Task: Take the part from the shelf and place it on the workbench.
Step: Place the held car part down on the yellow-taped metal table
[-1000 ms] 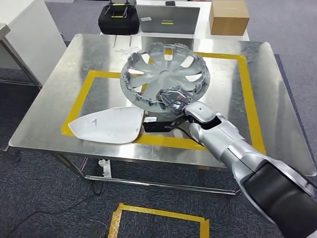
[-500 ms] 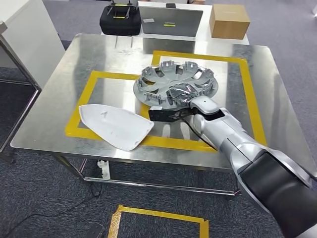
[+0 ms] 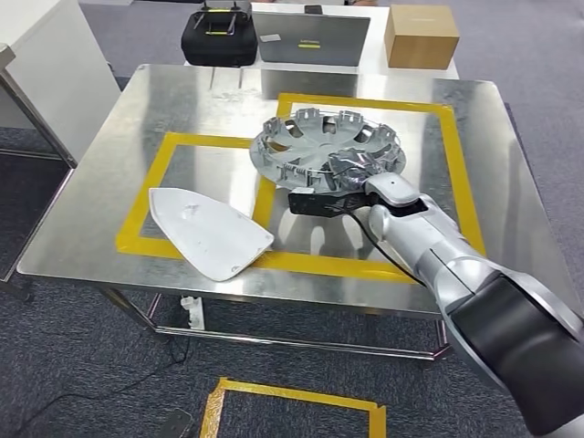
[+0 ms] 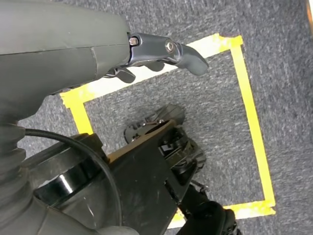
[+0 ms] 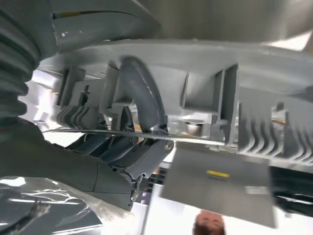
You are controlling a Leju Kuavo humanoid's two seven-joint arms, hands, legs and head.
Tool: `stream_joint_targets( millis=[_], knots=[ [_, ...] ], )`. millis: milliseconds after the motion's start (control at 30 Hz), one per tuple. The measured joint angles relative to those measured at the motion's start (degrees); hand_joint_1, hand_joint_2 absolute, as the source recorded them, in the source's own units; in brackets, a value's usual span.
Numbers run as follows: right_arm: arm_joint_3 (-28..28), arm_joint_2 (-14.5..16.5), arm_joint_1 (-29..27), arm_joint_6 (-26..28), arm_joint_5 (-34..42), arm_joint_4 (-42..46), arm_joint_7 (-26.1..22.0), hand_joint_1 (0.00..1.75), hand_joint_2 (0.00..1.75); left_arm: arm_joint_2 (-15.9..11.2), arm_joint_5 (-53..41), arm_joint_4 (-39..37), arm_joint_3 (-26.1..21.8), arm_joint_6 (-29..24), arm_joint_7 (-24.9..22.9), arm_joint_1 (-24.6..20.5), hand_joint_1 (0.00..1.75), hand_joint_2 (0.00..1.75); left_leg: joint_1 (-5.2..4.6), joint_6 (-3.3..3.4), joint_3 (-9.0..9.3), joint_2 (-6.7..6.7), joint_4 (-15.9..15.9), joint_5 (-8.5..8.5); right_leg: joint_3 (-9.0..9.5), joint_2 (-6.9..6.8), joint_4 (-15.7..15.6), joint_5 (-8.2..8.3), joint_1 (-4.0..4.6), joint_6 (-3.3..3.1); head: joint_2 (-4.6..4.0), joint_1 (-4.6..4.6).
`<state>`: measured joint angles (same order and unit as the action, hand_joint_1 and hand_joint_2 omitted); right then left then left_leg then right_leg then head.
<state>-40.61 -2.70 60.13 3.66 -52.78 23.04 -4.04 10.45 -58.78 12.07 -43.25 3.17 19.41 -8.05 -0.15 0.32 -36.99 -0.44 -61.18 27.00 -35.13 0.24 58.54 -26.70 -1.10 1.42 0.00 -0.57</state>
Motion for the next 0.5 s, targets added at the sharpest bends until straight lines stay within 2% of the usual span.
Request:
stream_joint_targets(
  millis=[33, 100, 133, 167, 200, 233, 300, 333, 433, 500],
  knots=[
    [0.1, 0.0, 0.1, 0.1, -0.1, 0.0, 0.4, 0.00, 0.00, -0.1, 0.0, 0.0, 0.0, 0.0, 0.0, 0.0, 0.00, 1.75, 0.09, -0.35, -1.01, 0.02, -2.4, 1.40, 0.13, -0.05, -0.1, 0.05, -0.15, -0.24, 0.00, 0.08],
    [0.2, 0.0, 0.2, 0.4, -0.2, -0.2, 1.0, 0.00, 0.00, -0.2, 0.1, 0.0, 0.0, 0.1, 0.0, 0.1, 0.00, 1.75, 0.38, -0.87, -4.20, 0.04, -9.7, 4.72, 0.17, -0.04, -0.1, 0.02, -0.19, -0.43, 0.00, 0.20],
    [0.3, 0.0, 0.2, 0.5, -0.2, -0.3, 1.2, 0.00, 0.00, -0.2, 0.1, 0.0, 0.1, 0.1, -0.1, 0.1, 0.00, 1.31, 0.53, -1.04, -5.60, 0.04, -12.7, 5.65, 0.20, -0.02, -0.1, 0.00, -0.20, -0.45, 0.00, 0.18],
    [0.3, 0.0, 0.1, 0.5, -0.3, -0.4, 1.3, 0.00, 0.00, -0.3, 0.1, 0.0, 0.1, 0.0, -0.1, 0.2, 0.00, 0.87, 0.64, -1.13, -6.24, 0.05, -14.0, 5.58, 0.23, 0.01, -0.1, -0.02, -0.21, -0.44, 0.00, 0.19],
    [0.4, 0.0, 0.0, 0.6, -0.4, -0.5, 1.2, 0.00, 0.00, -0.3, 0.1, 0.0, 0.1, 0.0, -0.2, 0.3, 0.00, 0.44, 0.75, -1.16, -5.84, 0.05, -13.1, 4.41, 0.29, 0.05, -0.1, -0.05, -0.23, -0.41, 0.00, 0.19],
    [0.4, 0.0, 0.0, 0.8, -0.4, -0.5, 0.9, 0.00, 0.00, -0.3, 0.2, 0.0, 0.1, -0.1, -0.3, 0.3, 0.00, 0.00, 0.83, -1.13, -4.43, 0.05, -10.0, 2.41, 0.39, 0.08, 0.0, -0.11, -0.28, -0.34, 0.00, 0.18],
    [0.7, -0.1, 0.0, 1.4, -0.3, -0.5, 0.1, 0.00, 0.00, -0.4, 0.2, 0.0, 0.3, -0.1, -0.3, 0.3, 0.00, 0.00, 0.81, -0.96, -0.87, 0.03, -2.4, -0.82, 0.49, 0.13, 0.0, -0.27, -0.26, -0.01, 0.00, 0.19],
    [0.9, -0.1, 0.0, 1.7, -0.2, -0.5, -0.2, 0.00, 0.00, -0.4, 0.3, 0.0, 0.4, -0.1, -0.3, 0.3, 0.00, 0.00, 0.73, -0.79, 0.30, 0.02, 0.1, -1.40, 0.40, 0.15, 0.0, -0.27, -0.20, 0.28, 0.00, 0.19],
    [1.3, -0.2, -0.1, 2.1, -0.1, -0.5, -0.6, 0.00, 0.00, -0.4, 0.3, 0.0, 0.5, -0.2, -0.3, 0.3, 0.00, 0.00, 0.46, 0.05, 0.90, -0.02, 1.7, -1.18, 0.16, 0.15, -0.2, -0.07, -0.12, 1.25, 0.00, 0.13],
    [1.6, -0.3, -0.1, 2.1, -0.1, -0.5, -0.6, 0.00, 0.00, -0.4, 0.4, 0.0, 0.6, -0.2, -0.3, 0.4, 0.00, 0.00, 0.58, 0.86, 1.06, 0.00, 2.1, -1.42, -0.58, 0.08, 0.9, -1.11, -0.22, 1.75, 0.00, 0.05]
  ],
)
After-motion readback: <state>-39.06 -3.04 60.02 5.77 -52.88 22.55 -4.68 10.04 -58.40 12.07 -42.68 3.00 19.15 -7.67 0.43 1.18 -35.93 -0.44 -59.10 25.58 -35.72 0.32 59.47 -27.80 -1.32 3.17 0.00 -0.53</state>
